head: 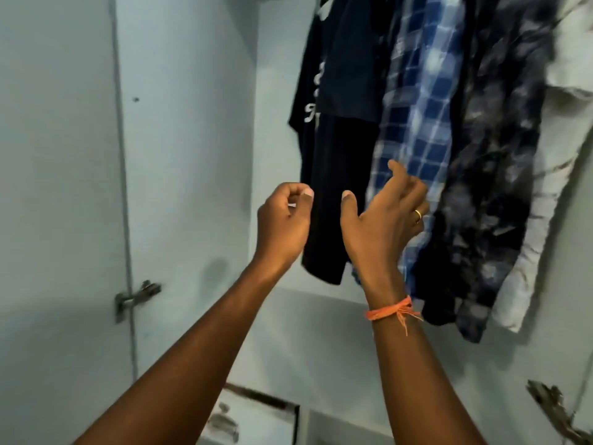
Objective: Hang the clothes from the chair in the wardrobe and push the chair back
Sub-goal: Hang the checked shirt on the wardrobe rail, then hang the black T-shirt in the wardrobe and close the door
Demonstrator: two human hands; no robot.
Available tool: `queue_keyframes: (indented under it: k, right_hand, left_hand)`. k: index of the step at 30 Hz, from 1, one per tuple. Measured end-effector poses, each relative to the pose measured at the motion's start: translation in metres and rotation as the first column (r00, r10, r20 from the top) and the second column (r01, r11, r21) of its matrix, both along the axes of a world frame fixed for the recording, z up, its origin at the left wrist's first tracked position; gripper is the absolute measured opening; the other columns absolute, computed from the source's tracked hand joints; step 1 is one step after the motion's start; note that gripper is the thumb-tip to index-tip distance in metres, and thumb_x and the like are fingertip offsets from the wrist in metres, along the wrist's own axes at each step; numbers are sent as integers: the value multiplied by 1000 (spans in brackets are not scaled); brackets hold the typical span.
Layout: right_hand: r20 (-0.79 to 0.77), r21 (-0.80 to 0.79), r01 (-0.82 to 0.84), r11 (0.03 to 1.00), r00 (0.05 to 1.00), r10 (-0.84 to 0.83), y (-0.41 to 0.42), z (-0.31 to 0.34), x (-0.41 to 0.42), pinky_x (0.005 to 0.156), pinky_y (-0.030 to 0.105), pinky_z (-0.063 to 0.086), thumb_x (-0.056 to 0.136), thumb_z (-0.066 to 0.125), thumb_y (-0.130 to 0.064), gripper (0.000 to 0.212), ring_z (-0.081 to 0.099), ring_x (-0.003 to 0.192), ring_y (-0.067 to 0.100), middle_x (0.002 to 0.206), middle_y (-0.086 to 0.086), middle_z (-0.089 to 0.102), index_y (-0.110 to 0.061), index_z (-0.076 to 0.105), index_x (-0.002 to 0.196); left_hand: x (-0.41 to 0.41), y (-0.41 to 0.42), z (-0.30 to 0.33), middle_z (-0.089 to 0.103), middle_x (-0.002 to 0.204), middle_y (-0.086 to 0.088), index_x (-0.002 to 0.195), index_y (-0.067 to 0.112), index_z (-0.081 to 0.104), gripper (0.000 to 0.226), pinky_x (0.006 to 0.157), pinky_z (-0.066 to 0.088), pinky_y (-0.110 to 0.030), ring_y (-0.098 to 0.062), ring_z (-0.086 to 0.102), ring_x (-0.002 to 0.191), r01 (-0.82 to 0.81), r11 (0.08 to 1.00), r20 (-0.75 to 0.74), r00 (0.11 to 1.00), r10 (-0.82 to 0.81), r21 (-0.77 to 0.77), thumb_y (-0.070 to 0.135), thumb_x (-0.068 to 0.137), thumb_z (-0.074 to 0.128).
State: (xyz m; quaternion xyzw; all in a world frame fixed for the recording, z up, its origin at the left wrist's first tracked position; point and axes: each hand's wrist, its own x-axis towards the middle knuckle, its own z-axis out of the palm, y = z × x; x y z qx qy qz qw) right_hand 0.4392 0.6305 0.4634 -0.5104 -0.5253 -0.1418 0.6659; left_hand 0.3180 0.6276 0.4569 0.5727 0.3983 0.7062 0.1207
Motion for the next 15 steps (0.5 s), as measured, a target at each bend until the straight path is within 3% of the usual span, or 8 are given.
queue_keyframes:
  k: [3, 6, 10, 13, 15]
  right_hand:
    - [-45, -45, -170, 984, 985, 168, -24, -26, -40, 99, 49, 35, 82, 69, -36, 66, 36, 126, 30, 137, 9, 36, -20, 41, 140]
    - [-116, -96, -418, 903, 906, 407, -55, -53, -85, 100, 47, 38, 82, 71, -34, 62, 41, 124, 29, 136, 7, 40, -22, 44, 137]
    - [-191, -177, -714, 678, 700, 688, -115, -97, -157, 98, 45, 44, 83, 74, -29, 53, 50, 115, 24, 125, 1, 47, -22, 48, 128]
    - [-283, -232, -862, 450, 503, 817, -173, -129, -209, 94, 40, 48, 81, 77, -23, 49, 56, 103, 18, 116, -2, 51, -23, 51, 123]
    - [-349, -267, -912, 310, 391, 851, -217, -149, -242, 88, 35, 51, 82, 76, -22, 45, 58, 97, 14, 113, -1, 55, -23, 53, 121]
  left_hand:
    - [-48, -46, -17, 69, 98, 10, 101, 24, 66, 12, 83, 53, -26, -13, 67, 94, -159, 986, 35, 986, 161, -55, 30, 98, 56]
    - [-92, -98, -41, 69, 97, 9, 103, 21, 67, 13, 83, 54, -29, -14, 67, 93, -311, 945, 77, 944, 320, -104, 29, 96, 58]
    - [-148, -184, -80, 64, 94, 13, 110, 19, 63, 18, 73, 49, -14, 2, 65, 83, -478, 857, 53, 867, 496, -194, 31, 98, 58]
    - [-183, -252, -111, 67, 102, 6, 118, 16, 63, 27, 79, 50, -18, -5, 63, 89, -594, 760, 4, 787, 617, -263, 34, 97, 58]
    - [-203, -302, -133, 68, 102, 6, 116, 17, 63, 26, 75, 48, -13, -4, 62, 88, -644, 706, -29, 745, 667, -296, 34, 97, 59]
